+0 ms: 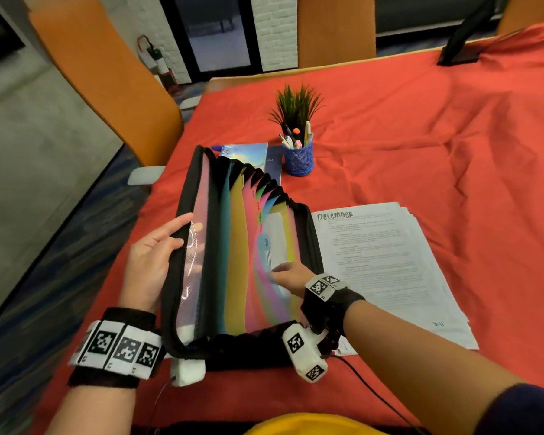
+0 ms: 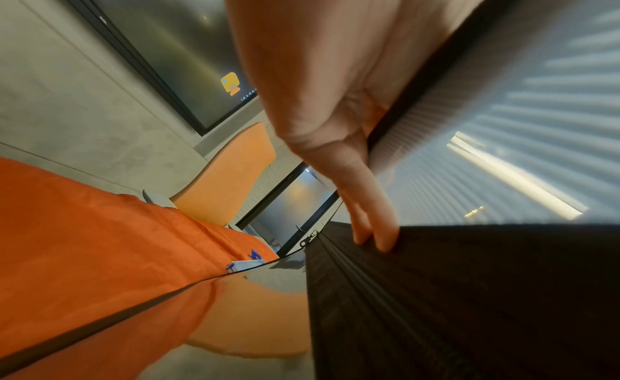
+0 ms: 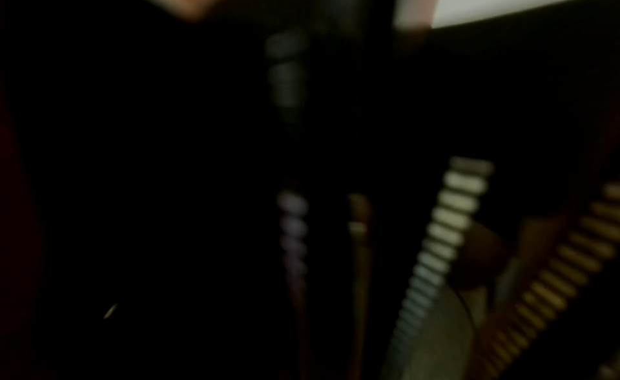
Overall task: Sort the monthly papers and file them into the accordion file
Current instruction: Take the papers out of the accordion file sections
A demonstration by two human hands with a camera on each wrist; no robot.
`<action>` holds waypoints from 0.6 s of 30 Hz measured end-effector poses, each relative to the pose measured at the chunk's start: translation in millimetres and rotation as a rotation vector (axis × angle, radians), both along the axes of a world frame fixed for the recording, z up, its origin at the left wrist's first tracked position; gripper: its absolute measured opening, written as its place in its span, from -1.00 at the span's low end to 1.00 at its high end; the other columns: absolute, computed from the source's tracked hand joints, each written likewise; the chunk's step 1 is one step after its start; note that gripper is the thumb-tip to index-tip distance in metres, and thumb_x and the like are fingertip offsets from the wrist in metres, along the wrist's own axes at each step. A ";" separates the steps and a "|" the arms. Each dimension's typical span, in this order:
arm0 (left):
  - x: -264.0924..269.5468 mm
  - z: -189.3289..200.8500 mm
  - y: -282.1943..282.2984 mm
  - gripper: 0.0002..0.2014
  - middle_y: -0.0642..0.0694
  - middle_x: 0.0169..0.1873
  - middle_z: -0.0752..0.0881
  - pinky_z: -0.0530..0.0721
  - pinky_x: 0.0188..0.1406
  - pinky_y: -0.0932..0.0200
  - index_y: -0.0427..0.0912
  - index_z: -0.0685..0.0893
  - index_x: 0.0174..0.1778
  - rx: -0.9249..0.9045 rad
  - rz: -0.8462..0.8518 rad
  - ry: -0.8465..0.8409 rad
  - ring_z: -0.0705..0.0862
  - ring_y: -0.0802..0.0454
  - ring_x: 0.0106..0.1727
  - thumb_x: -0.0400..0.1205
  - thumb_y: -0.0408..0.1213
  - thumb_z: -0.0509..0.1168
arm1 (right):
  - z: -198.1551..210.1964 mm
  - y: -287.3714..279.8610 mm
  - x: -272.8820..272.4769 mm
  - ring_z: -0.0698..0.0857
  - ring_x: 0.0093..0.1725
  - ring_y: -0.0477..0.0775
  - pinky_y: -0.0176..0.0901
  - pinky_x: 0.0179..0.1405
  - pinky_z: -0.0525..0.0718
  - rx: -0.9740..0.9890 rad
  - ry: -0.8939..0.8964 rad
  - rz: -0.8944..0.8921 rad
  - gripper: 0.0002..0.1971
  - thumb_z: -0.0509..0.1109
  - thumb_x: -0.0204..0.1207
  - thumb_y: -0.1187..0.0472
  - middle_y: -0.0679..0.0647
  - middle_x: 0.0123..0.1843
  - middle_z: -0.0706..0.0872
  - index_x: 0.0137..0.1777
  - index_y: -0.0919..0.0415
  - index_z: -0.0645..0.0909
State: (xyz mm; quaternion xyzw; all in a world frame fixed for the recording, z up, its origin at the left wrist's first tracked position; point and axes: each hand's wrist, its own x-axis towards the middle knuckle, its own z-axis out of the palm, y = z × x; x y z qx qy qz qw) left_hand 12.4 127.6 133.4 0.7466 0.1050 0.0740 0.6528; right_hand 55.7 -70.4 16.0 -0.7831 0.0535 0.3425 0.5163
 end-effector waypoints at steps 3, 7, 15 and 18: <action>0.2 1.9 0.6 -0.54 0.00 -0.14 0.83 0.68 -0.44 0.37 -0.05 0.76 0.09 -0.041 -0.019 -0.019 0.71 0.15 -0.30 0.62 -0.59 0.05 | -1.7 -1.2 1.4 0.57 0.29 0.13 0.01 0.31 0.54 0.048 -0.024 -0.032 -0.33 0.44 0.30 -0.19 0.11 0.28 0.59 0.31 0.24 0.55; -4.2 2.6 3.2 -0.58 0.07 -0.24 0.83 0.66 -0.51 0.42 -0.15 0.70 0.15 -0.062 -0.044 -0.031 0.74 0.21 -0.34 0.64 -0.61 0.03 | -4.6 -3.9 2.3 0.59 -0.02 -0.02 -0.24 -0.16 0.62 0.144 0.017 -0.092 -0.40 0.53 0.35 0.02 0.07 0.06 0.58 0.32 0.33 0.52; -1.6 -1.8 25.9 -0.54 -0.12 0.15 0.76 0.62 0.29 0.02 0.00 0.78 0.11 0.043 -0.051 -0.013 0.69 -0.09 0.21 0.60 -0.56 0.09 | 8.4 -42.7 9.5 0.63 0.21 0.05 -0.19 0.19 0.55 -0.020 -0.230 -0.058 -0.61 0.48 0.43 0.15 0.09 0.27 0.67 0.25 0.22 0.66; 2.3 -0.9 30.0 -0.55 -0.10 0.16 0.75 0.62 0.23 0.13 -0.01 0.76 0.14 0.065 -0.049 -0.002 0.66 -0.13 0.25 0.60 -0.56 0.10 | 10.6 -100.0 18.7 0.67 0.00 0.03 -0.26 -0.02 0.60 -0.122 -0.288 -0.174 -0.78 0.44 0.42 0.37 0.14 0.13 0.75 0.05 0.21 0.74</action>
